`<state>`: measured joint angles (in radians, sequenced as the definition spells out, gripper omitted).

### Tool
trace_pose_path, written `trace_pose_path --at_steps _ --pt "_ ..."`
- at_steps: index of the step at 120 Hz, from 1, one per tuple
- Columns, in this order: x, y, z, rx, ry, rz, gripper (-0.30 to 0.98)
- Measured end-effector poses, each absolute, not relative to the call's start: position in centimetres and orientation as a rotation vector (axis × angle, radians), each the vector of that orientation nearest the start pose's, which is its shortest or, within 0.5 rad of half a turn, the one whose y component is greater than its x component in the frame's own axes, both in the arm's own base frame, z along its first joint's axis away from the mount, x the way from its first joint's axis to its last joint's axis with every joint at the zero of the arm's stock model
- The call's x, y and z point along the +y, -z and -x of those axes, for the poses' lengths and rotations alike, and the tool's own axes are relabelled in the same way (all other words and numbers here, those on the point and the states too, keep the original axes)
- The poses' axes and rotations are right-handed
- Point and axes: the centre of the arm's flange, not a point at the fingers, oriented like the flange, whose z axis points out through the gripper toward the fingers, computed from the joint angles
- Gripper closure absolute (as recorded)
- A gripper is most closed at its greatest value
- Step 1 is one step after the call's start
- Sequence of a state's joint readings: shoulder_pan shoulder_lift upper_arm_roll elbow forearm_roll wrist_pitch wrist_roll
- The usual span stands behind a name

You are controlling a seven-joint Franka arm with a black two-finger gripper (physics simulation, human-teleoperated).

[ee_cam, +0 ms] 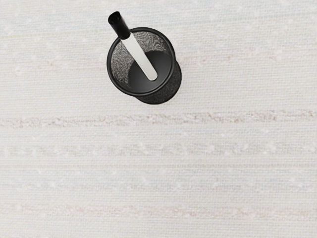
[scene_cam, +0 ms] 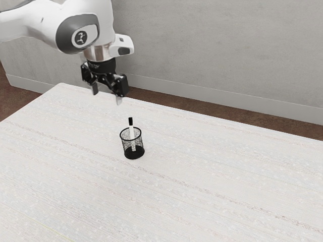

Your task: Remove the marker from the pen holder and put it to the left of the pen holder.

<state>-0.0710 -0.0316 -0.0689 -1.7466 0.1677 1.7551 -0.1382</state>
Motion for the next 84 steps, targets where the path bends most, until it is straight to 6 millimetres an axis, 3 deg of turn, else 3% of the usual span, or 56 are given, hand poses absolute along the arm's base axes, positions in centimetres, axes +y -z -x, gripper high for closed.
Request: trace_pose_path --at_steps 14,20,23,25,29,35,41,47,58,70,84 --pt "-5.7 -56.7 -55.9 0.006 0.089 2.981 0.0" --pt "-5.5 -54.6 -58.1 -0.008 0.068 2.986 0.0" --pt "-5.1 -52.7 -60.4 -0.024 0.048 2.986 0.0" --pt "-3.8 -51.3 -62.2 -0.055 0.037 2.984 0.0" --pt "0.9 -48.8 -65.5 -0.155 0.02 2.978 0.01" --pt "6.5 -45.0 -68.7 -0.257 -0.003 2.965 0.0" --pt "9.1 -42.0 -71.0 -0.297 -0.002 2.959 0.0" --pt "10.6 -40.1 -72.1 -0.321 0.0 2.963 0.0" --pt "11.4 -38.0 -73.7 -0.305 0.03 2.998 0.0" --pt "9.2 -38.5 -75.5 -0.253 0.118 3.054 0.0" --pt "7.5 -38.3 -76.0 -0.308 0.153 3.13 0.0"
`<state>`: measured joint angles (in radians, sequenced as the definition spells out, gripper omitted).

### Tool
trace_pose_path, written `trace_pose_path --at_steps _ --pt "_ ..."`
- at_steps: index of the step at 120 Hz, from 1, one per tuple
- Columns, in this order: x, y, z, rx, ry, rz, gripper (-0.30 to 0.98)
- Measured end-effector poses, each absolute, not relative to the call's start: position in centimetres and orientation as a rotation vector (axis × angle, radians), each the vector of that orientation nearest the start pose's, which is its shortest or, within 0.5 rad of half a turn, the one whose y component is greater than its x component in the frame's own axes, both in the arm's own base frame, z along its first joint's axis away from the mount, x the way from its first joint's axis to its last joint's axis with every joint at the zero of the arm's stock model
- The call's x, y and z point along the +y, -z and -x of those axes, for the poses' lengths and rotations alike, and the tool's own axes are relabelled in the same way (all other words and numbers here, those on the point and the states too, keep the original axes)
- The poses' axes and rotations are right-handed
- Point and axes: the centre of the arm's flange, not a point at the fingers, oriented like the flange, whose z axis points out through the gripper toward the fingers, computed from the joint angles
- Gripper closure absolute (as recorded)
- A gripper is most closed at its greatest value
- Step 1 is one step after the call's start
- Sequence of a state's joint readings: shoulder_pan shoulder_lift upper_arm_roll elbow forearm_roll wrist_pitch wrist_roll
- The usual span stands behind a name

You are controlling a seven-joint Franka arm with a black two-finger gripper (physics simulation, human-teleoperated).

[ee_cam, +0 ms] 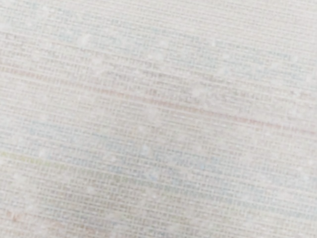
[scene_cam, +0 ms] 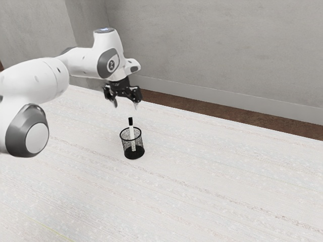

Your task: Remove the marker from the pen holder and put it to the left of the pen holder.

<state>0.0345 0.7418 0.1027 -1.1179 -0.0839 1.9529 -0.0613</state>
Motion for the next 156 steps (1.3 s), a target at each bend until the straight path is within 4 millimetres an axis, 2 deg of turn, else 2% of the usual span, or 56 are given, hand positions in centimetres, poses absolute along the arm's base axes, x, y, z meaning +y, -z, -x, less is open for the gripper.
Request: trace_pose_path --at_steps 8,24,32,43,64,76,102,123,133,156 --pt "6.4 -38.2 -76.1 -0.347 0.153 3.154 0.0" --pt "6.1 -37.5 -75.9 -0.433 0.129 3.157 0.0" --pt "6.1 -36.5 -74.9 -0.489 0.066 3.166 0.0" --pt "5.7 -36.2 -73.2 -0.541 -0.004 3.166 0.0" --pt "4.8 -36.4 -72.3 -0.567 -0.086 3.159 0.0" --pt "5.1 -36.5 -71.9 -0.613 -0.14 3.178 0.0" --pt "5.2 -34.4 -73.2 -0.633 -0.275 3.184 0.0" --pt "6.7 -35.6 -72.7 -0.668 -0.302 3.166 0.0" --pt "6.7 -36.0 -72.9 -0.667 -0.295 3.167 0.0" --pt "6.4 -35.1 -73.9 -0.652 -0.292 3.166 0.0"
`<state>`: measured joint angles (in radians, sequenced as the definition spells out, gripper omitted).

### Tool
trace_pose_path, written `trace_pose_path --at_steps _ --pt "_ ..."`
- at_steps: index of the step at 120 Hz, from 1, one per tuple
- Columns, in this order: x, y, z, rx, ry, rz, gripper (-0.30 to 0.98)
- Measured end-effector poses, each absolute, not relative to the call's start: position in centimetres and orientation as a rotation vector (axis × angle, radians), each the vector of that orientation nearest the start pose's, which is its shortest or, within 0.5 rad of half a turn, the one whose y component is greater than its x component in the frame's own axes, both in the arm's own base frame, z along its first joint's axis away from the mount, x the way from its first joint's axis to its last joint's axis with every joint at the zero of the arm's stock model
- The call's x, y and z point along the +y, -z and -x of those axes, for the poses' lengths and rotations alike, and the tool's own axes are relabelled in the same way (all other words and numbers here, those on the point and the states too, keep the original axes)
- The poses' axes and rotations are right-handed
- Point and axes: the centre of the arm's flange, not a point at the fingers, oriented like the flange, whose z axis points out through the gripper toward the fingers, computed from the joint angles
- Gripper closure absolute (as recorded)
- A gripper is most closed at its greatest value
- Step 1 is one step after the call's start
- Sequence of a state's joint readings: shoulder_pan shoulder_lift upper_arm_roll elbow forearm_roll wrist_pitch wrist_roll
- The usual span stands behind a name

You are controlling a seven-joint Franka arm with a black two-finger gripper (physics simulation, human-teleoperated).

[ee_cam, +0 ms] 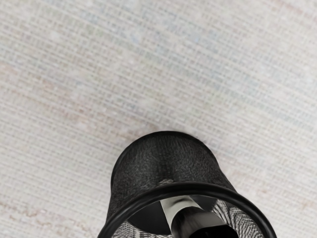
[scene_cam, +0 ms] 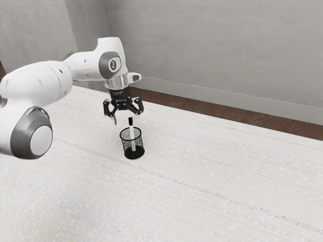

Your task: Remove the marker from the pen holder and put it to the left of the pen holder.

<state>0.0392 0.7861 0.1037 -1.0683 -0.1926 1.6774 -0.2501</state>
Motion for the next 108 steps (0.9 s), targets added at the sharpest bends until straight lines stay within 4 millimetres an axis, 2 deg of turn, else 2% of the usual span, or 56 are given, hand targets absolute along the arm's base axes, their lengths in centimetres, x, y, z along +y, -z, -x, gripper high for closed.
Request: trace_pose_path --at_steps 56,76,92,108 --pt "5.8 -35.2 -74.7 -0.335 -0.206 3.245 0.0" --pt "6.2 -35.0 -74.7 -0.259 -0.188 3.263 0.0" --pt "5.4 -34.7 -74.9 -0.194 -0.184 3.275 0.0" --pt "5.3 -34.8 -74.9 -0.15 -0.176 3.281 0.12"
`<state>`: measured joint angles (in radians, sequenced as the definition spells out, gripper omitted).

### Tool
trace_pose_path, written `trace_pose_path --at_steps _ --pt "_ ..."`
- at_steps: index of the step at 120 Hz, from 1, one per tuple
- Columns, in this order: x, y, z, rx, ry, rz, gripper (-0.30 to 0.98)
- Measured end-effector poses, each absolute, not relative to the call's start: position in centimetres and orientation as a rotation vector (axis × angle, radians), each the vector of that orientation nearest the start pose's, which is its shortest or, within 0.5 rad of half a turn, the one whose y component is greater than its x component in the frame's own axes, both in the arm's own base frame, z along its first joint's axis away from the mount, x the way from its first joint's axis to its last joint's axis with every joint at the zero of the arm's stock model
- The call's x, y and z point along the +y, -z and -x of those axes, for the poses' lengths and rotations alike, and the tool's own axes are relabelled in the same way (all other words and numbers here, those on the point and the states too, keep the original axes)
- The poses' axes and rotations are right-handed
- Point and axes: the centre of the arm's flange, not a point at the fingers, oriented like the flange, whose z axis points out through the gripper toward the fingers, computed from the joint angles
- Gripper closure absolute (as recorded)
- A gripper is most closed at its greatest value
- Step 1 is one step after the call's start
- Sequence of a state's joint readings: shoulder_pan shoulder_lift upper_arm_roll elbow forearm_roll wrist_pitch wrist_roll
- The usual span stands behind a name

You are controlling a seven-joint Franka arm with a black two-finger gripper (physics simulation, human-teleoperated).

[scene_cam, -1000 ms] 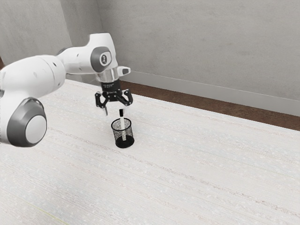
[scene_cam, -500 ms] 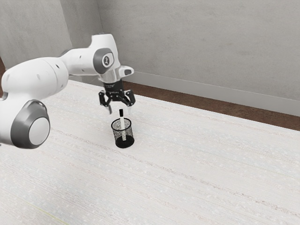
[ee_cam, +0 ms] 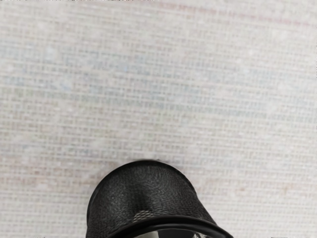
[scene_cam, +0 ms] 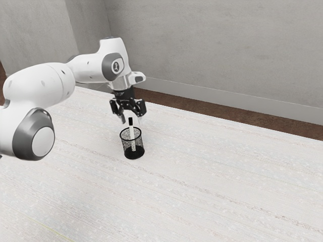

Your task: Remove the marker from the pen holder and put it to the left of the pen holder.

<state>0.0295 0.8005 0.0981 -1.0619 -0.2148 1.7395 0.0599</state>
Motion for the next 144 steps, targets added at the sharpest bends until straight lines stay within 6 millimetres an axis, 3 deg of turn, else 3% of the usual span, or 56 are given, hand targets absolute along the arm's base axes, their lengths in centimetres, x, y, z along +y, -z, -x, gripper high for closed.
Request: trace_pose_path --at_steps 36,81,88,96,104,111,121,130,137,144 --pt "5.6 -35.0 -74.9 -0.093 -0.163 3.285 0.58" --pt "5.7 -35.6 -74.5 -0.057 -0.159 3.283 0.73" --pt "5.2 -36.5 -73.5 -0.052 -0.177 3.288 0.73" --pt "3.5 -38.5 -70.8 -0.042 -0.209 3.276 0.74" --pt "1.8 -42.0 -67.9 -0.023 -0.183 3.281 0.75" --pt "1.5 -45.4 -66.5 -0.019 -0.112 3.285 0.75" --pt "2.8 -49.8 -65.1 -0.045 -0.014 3.273 0.75" --pt "6.5 -52.3 -63.8 -0.134 0.031 3.254 0.75" --pt "10.5 -51.9 -63.0 -0.239 0.002 3.242 0.75" --pt "14.1 -49.2 -62.6 -0.338 -0.08 3.227 0.74"
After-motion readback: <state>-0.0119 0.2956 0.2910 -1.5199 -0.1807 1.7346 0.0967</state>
